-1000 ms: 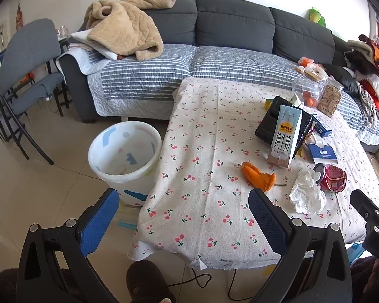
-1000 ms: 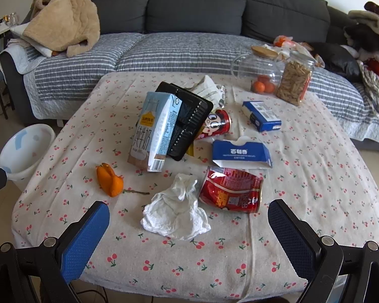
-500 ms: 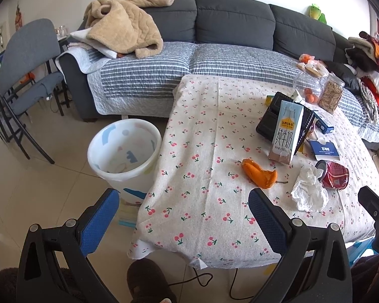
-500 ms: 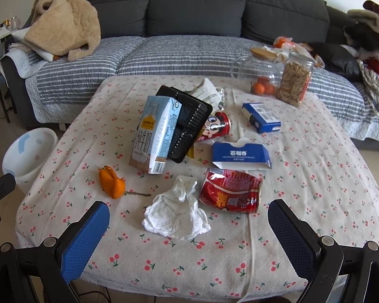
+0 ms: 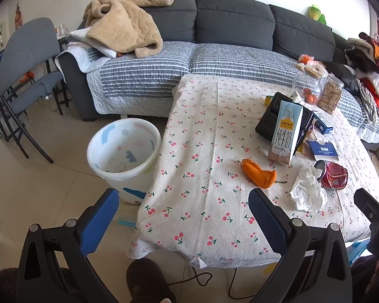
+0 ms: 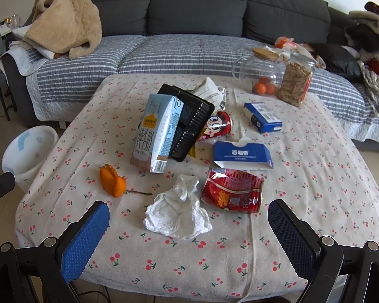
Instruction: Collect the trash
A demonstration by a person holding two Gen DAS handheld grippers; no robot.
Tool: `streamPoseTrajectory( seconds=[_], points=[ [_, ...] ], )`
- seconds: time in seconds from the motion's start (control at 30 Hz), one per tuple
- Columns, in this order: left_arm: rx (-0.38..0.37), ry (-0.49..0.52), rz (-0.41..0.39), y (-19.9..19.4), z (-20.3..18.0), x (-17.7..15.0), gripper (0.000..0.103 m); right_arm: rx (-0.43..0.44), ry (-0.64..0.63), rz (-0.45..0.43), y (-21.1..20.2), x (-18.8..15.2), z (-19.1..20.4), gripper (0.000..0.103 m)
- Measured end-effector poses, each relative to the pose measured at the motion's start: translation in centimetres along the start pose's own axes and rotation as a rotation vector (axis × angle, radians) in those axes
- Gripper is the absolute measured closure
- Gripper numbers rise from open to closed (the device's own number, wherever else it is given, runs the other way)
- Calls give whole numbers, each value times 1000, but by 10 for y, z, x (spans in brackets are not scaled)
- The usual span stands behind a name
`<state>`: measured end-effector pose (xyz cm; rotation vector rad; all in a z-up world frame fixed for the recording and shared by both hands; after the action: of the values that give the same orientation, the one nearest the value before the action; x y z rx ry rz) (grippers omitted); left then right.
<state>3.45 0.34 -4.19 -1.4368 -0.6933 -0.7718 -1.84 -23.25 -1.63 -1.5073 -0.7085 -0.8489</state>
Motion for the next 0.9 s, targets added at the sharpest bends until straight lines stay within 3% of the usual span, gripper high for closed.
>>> streamPoseTrajectory(
  seconds=[0.67, 0.9],
  points=[
    [-14, 22, -29, -4, 0, 8, 0, -3, 5, -4, -2, -1, -1, 0],
    [-78, 18, -18, -1, -5, 12, 0, -13, -4, -8, -4, -1, -8, 0]
  ],
)
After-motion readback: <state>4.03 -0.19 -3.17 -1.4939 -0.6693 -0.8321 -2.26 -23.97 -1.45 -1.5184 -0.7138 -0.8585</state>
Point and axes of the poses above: each gripper's, at about its wrist camera, not at the fingertips, and y roughly the way its jaws point, z to its left, x to its top, the point moved 4 cm from there along y, roughly the way its jaws point, and after that the axes turned 10 degrees about -z, right-handed, at the moved point
